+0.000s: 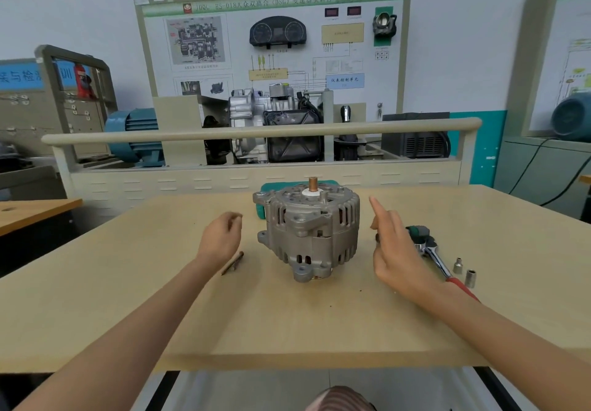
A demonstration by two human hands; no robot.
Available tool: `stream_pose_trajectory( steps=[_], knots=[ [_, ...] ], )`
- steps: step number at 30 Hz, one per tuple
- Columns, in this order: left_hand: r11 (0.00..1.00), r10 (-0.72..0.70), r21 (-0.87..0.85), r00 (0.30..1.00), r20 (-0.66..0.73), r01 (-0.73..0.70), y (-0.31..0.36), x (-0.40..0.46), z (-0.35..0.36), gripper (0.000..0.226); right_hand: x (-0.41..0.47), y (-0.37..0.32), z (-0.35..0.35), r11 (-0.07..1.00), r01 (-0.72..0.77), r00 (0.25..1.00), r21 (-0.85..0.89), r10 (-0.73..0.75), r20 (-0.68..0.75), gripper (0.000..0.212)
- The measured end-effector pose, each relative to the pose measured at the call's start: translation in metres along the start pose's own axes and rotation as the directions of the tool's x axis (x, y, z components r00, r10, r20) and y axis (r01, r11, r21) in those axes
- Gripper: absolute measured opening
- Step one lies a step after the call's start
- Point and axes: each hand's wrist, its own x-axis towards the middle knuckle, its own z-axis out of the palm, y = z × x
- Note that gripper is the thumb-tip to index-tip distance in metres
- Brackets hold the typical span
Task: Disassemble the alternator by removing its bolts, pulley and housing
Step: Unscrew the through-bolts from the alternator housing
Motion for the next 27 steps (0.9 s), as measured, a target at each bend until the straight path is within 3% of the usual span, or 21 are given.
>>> stream_pose_trajectory(
  steps=[2,4,7,17,23,27],
  knots=[
    [0.944,0.007,-0.329,1.000,0.021,0.000,0.024,0.003,-0.006,0.037,0.005,-0.001,-0.003,0.997,0.011,0.993,0.079,-0.002,-0.119,0.077],
    [0.820,-0.003,-0.571,0.996,0.087,0.052,0.047,0.006,-0.009,0.037,0.012,-0.004,-0.007,0.990,0.041,0.972,0.135,-0.008,-0.236,0.063],
    [0.731,0.019,-0.679,0.992,0.123,0.070,0.062,0.006,-0.009,0.032,0.024,-0.009,-0.017,0.982,0.104,0.932,0.160,-0.040,-0.361,0.051],
    [0.847,0.141,-0.489,0.974,-0.175,-0.210,0.057,-0.024,-0.009,0.031,0.073,-0.049,-0.043,0.936,0.210,0.875,0.281,-0.052,-0.481,0.041],
    [0.870,0.356,-0.232,0.879,-0.316,-0.436,0.059,-0.063,-0.010,0.034,0.089,-0.065,-0.041,0.937,0.228,0.880,0.263,-0.082,-0.468,0.041],
    [0.789,0.609,0.124,0.739,-0.288,-0.602,0.071,-0.070,-0.014,0.040,0.090,-0.073,-0.038,0.946,0.251,0.887,0.205,-0.141,-0.439,0.041]
  ],
)
